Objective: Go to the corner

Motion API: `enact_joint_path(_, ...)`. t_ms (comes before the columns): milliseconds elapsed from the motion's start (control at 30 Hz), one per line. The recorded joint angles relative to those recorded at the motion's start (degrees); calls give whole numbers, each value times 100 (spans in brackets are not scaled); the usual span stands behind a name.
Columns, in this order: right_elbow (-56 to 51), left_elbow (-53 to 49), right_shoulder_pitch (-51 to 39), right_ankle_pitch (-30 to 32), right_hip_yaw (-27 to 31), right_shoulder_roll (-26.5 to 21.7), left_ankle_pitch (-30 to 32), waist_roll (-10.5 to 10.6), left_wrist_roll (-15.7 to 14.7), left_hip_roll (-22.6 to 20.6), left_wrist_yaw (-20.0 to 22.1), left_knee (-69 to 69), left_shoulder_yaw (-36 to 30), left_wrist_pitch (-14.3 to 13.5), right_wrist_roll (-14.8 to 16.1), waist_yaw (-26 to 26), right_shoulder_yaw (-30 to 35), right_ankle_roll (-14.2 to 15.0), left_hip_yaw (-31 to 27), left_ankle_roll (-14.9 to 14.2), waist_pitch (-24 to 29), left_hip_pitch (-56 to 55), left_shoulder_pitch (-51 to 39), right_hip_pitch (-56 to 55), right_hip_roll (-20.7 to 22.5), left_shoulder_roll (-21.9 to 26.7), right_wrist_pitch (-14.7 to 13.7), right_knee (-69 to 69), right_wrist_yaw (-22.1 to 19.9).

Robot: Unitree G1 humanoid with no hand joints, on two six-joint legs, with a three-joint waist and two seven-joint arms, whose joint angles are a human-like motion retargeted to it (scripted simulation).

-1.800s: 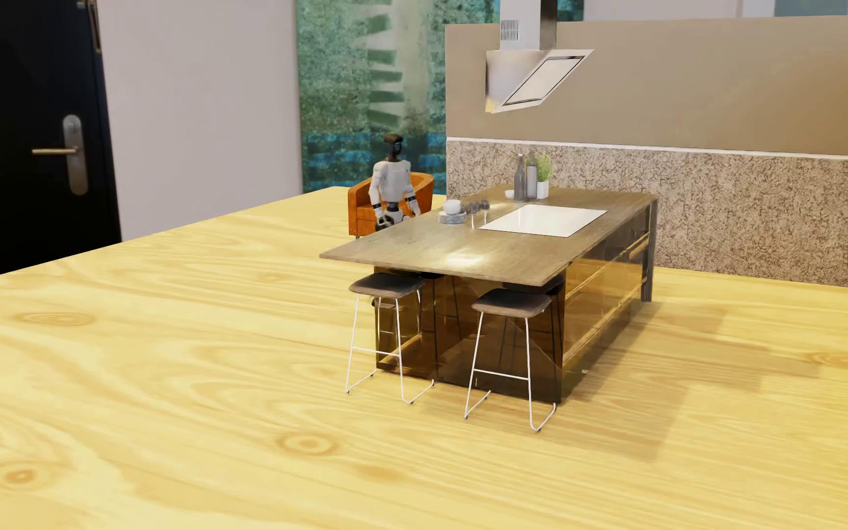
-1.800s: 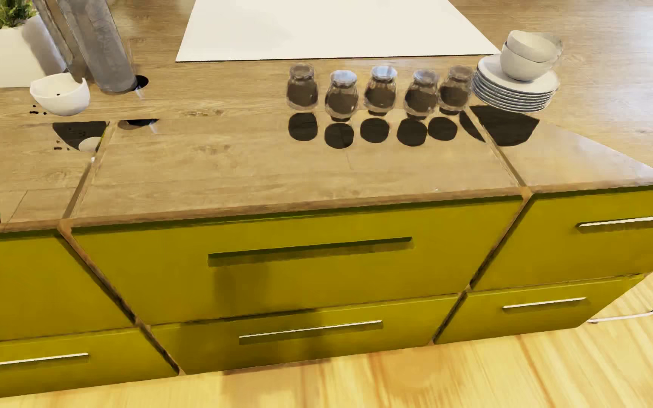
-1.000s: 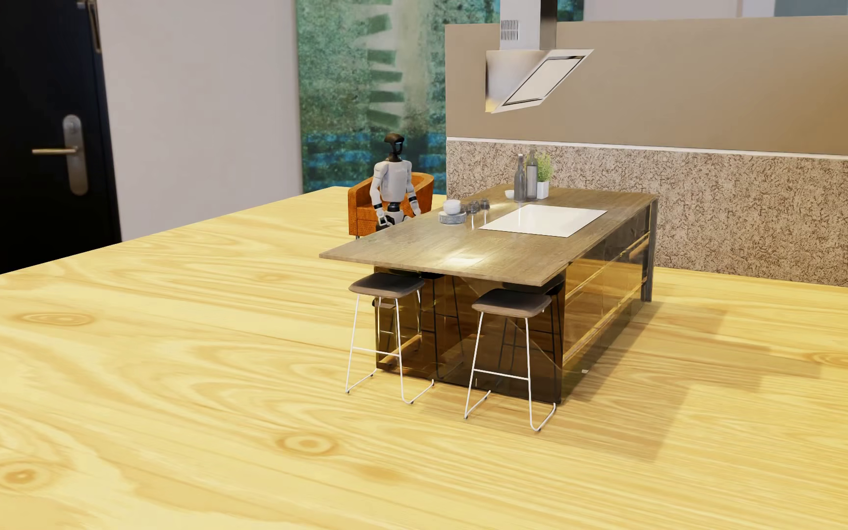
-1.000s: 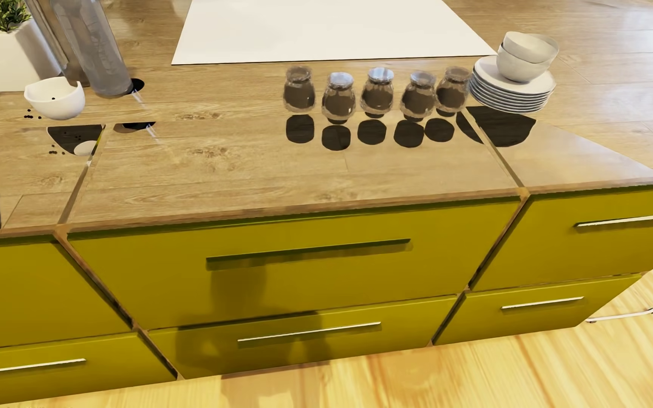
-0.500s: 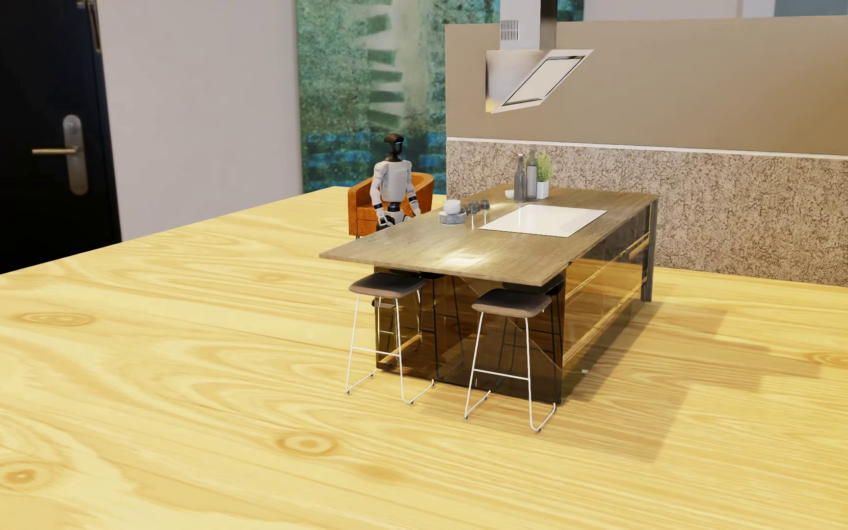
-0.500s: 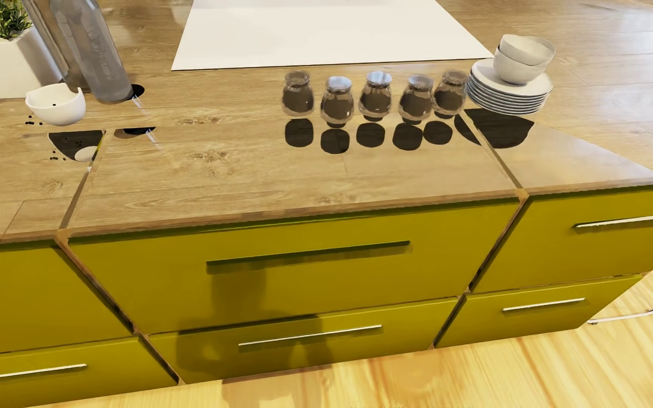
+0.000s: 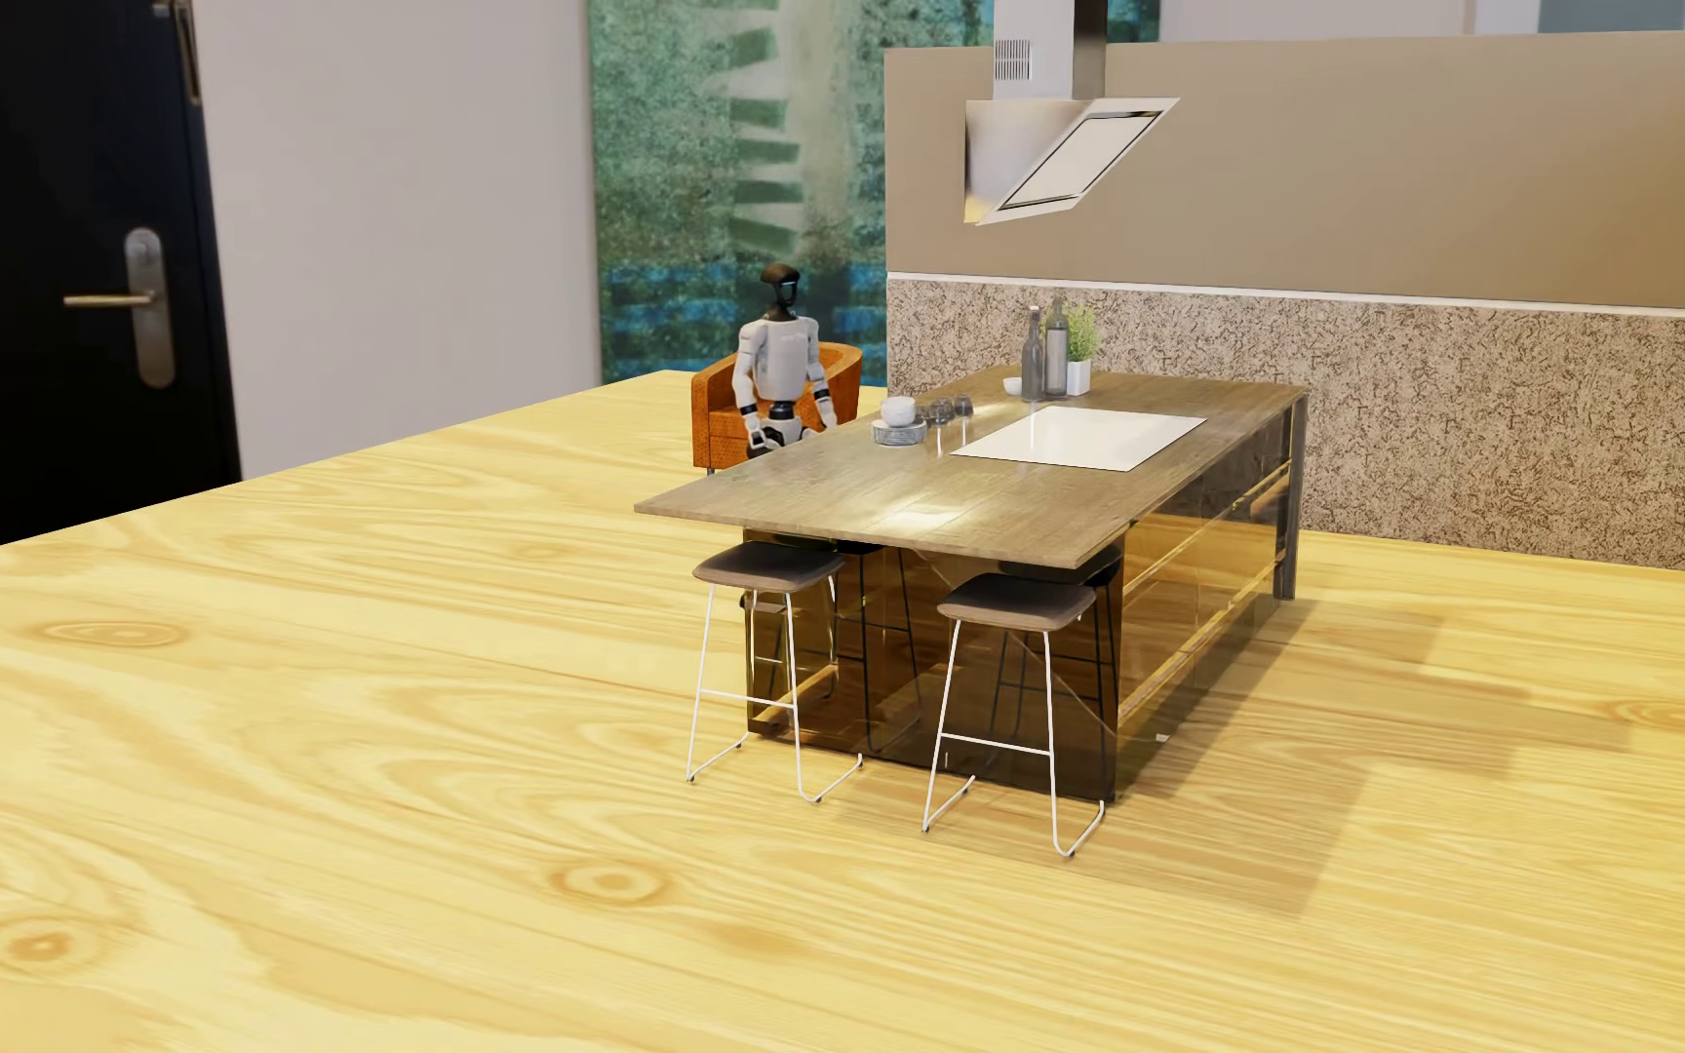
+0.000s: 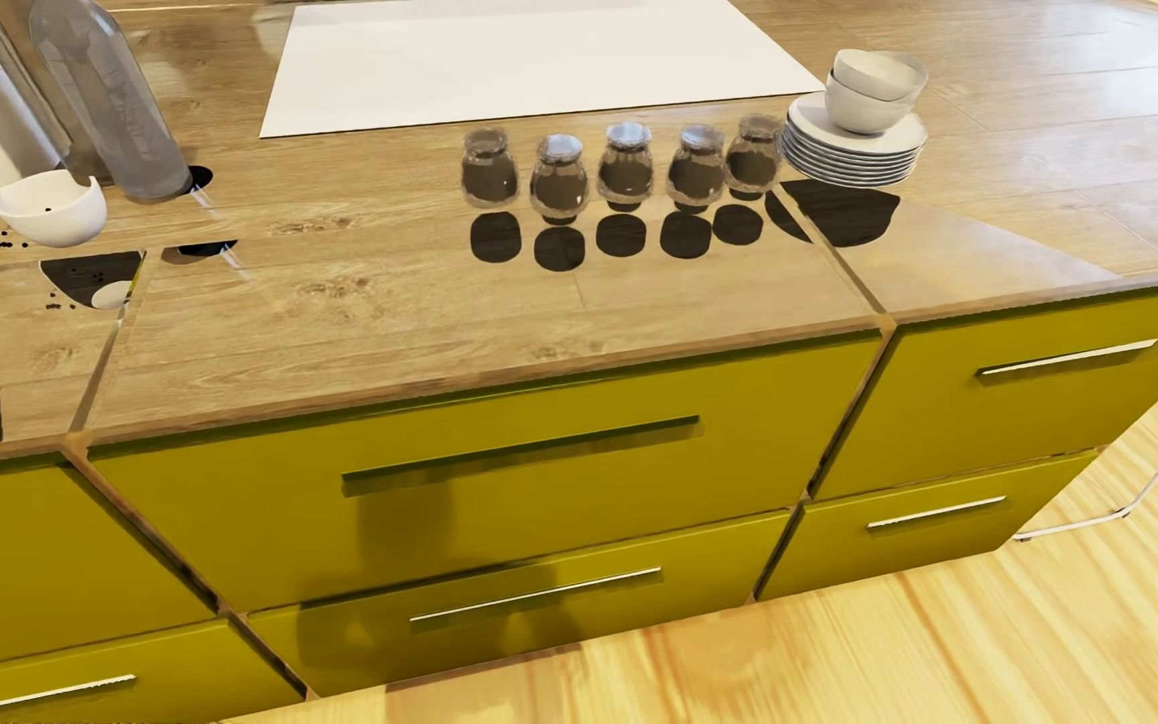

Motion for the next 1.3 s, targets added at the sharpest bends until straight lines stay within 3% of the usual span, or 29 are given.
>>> enact_joint_path(433,34,-58,-60,7,0,-62,1,56,0,-4,0,3,-82,0,0,-247,-2,0,0,0,81,31,-23,13,14,49,0,35,0)
enact_joint_path(467,108,-48,-44,7,0,-2,13,54,0,10,0,16,-43,0,0,-258,-237,0,0,0,85,35,-20,34,12,36,0,23,0)
enact_joint_path(1300,111,-39,-24,-52,0,-18,0,72,0,57,0,-29,-44,0,0,-187,-200,0,0,0,64,72,9,5,43,26,0,70,0)
